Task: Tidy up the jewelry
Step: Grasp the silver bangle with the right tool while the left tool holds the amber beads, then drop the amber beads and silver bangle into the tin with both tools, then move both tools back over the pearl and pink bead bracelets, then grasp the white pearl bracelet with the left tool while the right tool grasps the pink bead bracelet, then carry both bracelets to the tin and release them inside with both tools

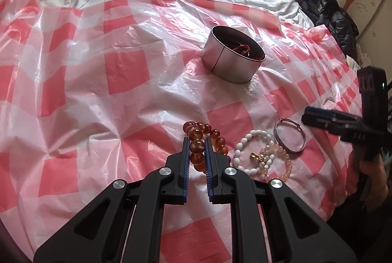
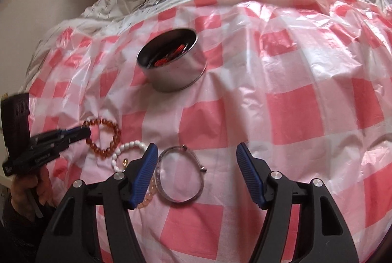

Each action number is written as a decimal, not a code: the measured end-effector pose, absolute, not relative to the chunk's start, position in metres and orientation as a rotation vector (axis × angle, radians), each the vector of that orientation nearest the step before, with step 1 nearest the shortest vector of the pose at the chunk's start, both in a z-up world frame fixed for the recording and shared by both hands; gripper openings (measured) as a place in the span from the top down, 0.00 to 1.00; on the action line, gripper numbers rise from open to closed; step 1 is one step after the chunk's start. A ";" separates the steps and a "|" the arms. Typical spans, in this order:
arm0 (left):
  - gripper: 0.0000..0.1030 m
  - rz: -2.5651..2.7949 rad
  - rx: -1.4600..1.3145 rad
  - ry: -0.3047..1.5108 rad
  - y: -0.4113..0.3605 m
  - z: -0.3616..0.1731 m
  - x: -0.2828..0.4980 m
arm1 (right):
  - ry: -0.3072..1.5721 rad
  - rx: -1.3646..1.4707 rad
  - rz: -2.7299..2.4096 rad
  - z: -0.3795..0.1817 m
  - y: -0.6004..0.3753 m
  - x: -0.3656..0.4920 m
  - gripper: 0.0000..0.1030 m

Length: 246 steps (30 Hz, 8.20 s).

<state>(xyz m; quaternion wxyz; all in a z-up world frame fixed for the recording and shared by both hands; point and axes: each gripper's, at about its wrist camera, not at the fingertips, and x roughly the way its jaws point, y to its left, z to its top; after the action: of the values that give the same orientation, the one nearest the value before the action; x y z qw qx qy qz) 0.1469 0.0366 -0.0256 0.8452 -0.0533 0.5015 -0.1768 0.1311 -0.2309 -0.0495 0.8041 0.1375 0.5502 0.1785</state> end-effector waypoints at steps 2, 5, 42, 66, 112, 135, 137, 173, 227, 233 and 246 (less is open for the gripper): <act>0.90 -0.377 -0.124 1.064 0.037 -0.027 0.148 | 1.200 0.253 0.404 -0.053 -0.219 0.130 0.45; 0.90 -0.378 -0.125 1.073 0.036 -0.030 0.149 | 1.219 0.105 0.362 -0.062 -0.201 0.129 0.57; 0.90 -0.517 -0.247 0.824 -0.016 0.062 0.182 | 0.960 0.497 0.434 0.011 -0.236 0.166 0.93; 0.86 -0.379 -0.219 0.885 -0.042 0.020 0.263 | 0.967 0.434 0.312 -0.024 -0.234 0.228 0.93; 0.49 -0.314 0.212 0.801 -0.048 0.036 0.167 | 0.986 0.331 0.330 -0.003 -0.229 0.183 0.19; 0.48 -0.433 0.218 0.998 -0.050 -0.031 0.140 | 1.195 -0.061 0.526 -0.027 -0.171 0.107 0.13; 0.48 -0.423 0.231 1.000 -0.052 -0.035 0.141 | 1.183 -0.066 0.543 -0.028 -0.164 0.101 0.13; 0.93 -0.534 0.213 1.075 -0.058 -0.043 0.144 | 1.165 -0.181 0.442 -0.062 -0.156 0.108 0.14; 0.94 -0.603 -0.118 0.946 -0.029 0.032 0.170 | 0.943 0.898 0.735 -0.009 -0.258 0.143 0.92; 0.94 -0.603 -0.132 0.912 -0.035 0.043 0.175 | 0.867 0.960 0.734 0.001 -0.275 0.148 0.92; 0.94 -0.584 -0.193 0.857 -0.041 0.052 0.204 | 0.809 1.109 0.695 -0.013 -0.288 0.174 0.92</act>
<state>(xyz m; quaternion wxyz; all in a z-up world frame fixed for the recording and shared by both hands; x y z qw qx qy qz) 0.2042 -0.0412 0.0523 0.8640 -0.0919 0.4091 -0.2788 0.1741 -0.2883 -0.0135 0.7183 0.5014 0.3659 0.3143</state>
